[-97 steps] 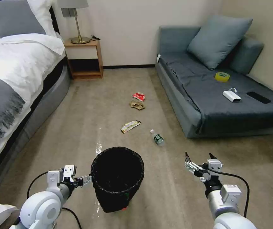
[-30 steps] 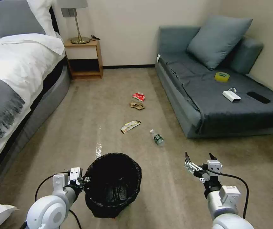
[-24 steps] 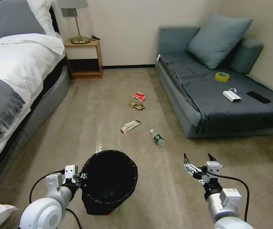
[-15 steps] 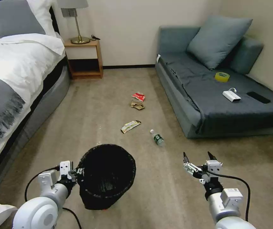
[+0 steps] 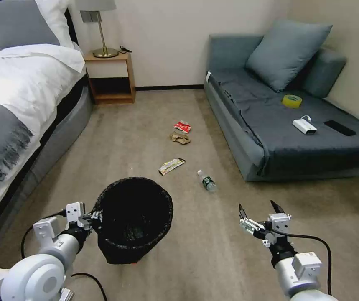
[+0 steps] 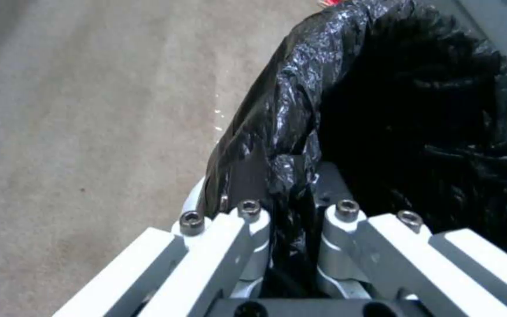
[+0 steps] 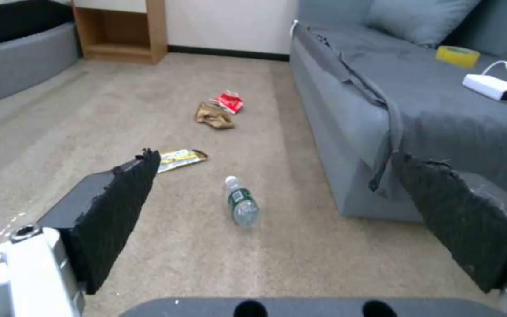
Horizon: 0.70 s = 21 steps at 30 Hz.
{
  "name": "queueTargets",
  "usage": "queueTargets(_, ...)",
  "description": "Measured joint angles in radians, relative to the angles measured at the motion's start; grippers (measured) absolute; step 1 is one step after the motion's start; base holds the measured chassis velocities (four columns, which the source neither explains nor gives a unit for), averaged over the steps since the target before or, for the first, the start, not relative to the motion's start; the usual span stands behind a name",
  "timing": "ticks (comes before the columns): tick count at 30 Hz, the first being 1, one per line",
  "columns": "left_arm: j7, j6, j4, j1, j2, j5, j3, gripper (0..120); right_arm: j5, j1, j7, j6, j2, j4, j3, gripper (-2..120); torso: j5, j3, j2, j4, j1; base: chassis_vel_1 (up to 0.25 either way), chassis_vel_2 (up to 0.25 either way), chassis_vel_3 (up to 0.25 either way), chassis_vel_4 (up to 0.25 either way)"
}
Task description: Pick up the trash bin, then pick up the garbage on the floor and place it into the trash bin.
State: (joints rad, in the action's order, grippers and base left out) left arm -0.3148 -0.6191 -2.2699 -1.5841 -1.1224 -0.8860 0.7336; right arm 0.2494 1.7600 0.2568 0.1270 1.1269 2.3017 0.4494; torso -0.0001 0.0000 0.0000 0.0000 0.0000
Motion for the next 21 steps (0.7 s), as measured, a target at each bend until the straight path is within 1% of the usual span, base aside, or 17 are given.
queueTargets(1, 0.0, 0.0, -0.002, -0.002, 0.001, -0.003, 0.008, 6, 0.0, -0.002, 0.0, 0.001, 0.001, 0.0, -0.003, 100, 0.0001, 0.0, 0.0, 0.0, 0.0, 0.0, 0.0, 0.0, 0.0)
queueTargets(4, 0.0, 0.0, -0.002, -0.002, 0.001, -0.003, 0.008, 6, 0.0, -0.002, 0.0, 0.001, 0.001, 0.0, -0.003, 100, 0.0001, 0.0, 0.0, 0.0, 0.0, 0.0, 0.0, 0.0, 0.0)
queueTargets(5, 0.001, 0.0, -0.007, -0.007, 0.001, -0.012, 0.025, 6, -0.001, -0.004, 0.0, 0.008, 0.003, 0.0, -0.009, 100, 0.0001, 0.0, 0.0, 0.0, 0.0, 0.0, 0.0, 0.0, 0.0)
queueTargets(8, 0.002, -0.001, -0.007, -0.006, 0.001, -0.016, 0.035, 6, -0.004, -0.004, 0.0, 0.014, 0.003, 0.001, -0.012, 100, 0.0001, 0.0, 0.0, 0.0001, 0.0, 0.0, 0.0, 0.0, 0.0)
queueTargets(19, 0.002, -0.001, -0.002, 0.007, 0.005, -0.025, 0.045, 6, -0.009, -0.004, -0.002, 0.023, 0.003, 0.004, -0.016, 100, 0.0, 0.0, 0.0, 0.0, 0.0, 0.0, 0.0, 0.0, 0.0)
queueTargets(21, 0.003, -0.001, 0.003, 0.01, 0.006, -0.029, 0.054, 6, -0.013, -0.004, -0.004, 0.028, 0.003, 0.004, -0.023, 100, 0.0, 0.0, 0.0, -0.0001, 0.0, 0.0, 0.0, 0.0, 0.0)
